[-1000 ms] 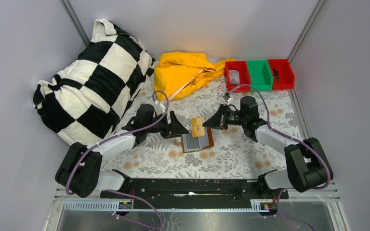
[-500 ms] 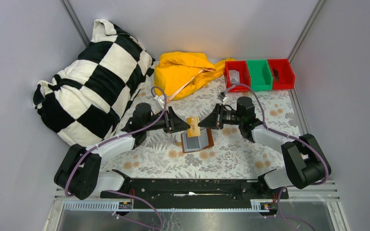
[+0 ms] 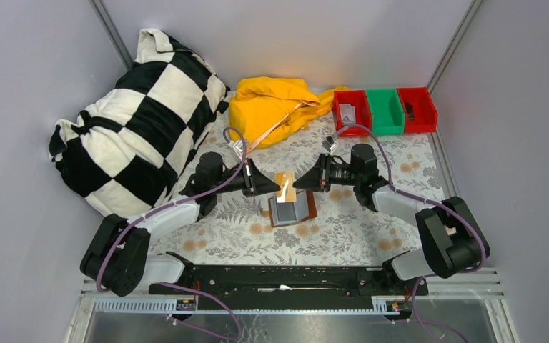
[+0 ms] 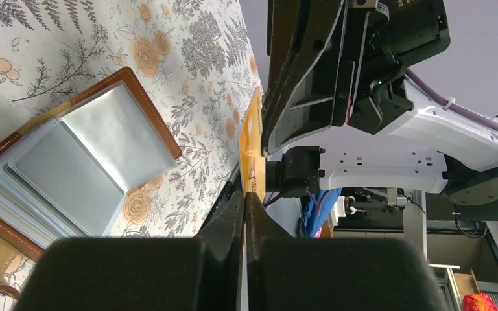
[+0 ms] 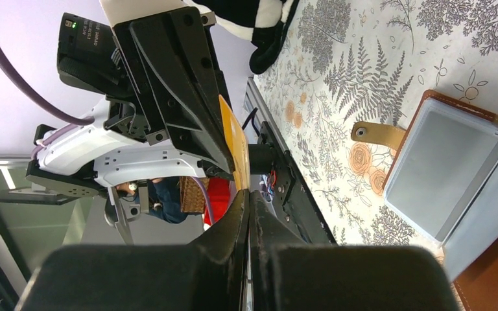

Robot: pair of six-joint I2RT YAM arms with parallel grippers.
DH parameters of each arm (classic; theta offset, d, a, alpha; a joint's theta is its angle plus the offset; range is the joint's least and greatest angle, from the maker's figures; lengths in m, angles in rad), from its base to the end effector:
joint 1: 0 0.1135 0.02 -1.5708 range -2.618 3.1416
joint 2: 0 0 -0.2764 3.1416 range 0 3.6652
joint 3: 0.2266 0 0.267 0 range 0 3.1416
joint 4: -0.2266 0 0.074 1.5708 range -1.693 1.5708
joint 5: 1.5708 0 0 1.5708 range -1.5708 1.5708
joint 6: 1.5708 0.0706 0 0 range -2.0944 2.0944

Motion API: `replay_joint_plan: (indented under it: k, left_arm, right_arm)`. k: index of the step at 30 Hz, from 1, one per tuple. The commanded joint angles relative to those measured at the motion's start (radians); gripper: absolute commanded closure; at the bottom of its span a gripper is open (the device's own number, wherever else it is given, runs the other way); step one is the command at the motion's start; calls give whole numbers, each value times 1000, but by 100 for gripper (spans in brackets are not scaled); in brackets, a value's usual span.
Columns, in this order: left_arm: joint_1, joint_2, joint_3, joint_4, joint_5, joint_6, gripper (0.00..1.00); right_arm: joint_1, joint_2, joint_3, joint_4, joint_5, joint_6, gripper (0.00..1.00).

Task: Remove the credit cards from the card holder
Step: Move the storage box to the center of the board.

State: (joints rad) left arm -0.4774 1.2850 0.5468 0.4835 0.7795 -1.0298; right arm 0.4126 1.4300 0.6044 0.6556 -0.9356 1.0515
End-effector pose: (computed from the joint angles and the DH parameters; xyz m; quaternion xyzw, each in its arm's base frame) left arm 0.2393 -0.1797 0.2167 0.0240 0.7675 -0.6063 0.2068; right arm 0.2666 0.1788 0.2170 -0.0616 0.7392 0.6410 0.1975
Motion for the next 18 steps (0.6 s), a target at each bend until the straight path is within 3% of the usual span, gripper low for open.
replay_joint_plan:
  k: [1, 5, 9, 11, 18]
  left_arm:
    - [1, 2, 16, 66, 20, 2, 100]
    - [1, 0, 16, 68, 28, 1, 100]
    - [0, -4, 20, 66, 37, 4, 100]
    - [1, -7, 22, 63, 40, 4, 100]
    - [2, -12, 28, 51, 43, 8, 100]
  right_arm:
    - [11, 4, 7, 60, -40, 7, 100]
    - [10, 13, 9, 72, -56, 12, 98]
    - [12, 29, 4, 120, -67, 39, 61]
    - [12, 41, 7, 125, -69, 42, 52]
    - [20, 69, 4, 166, -87, 57, 45]
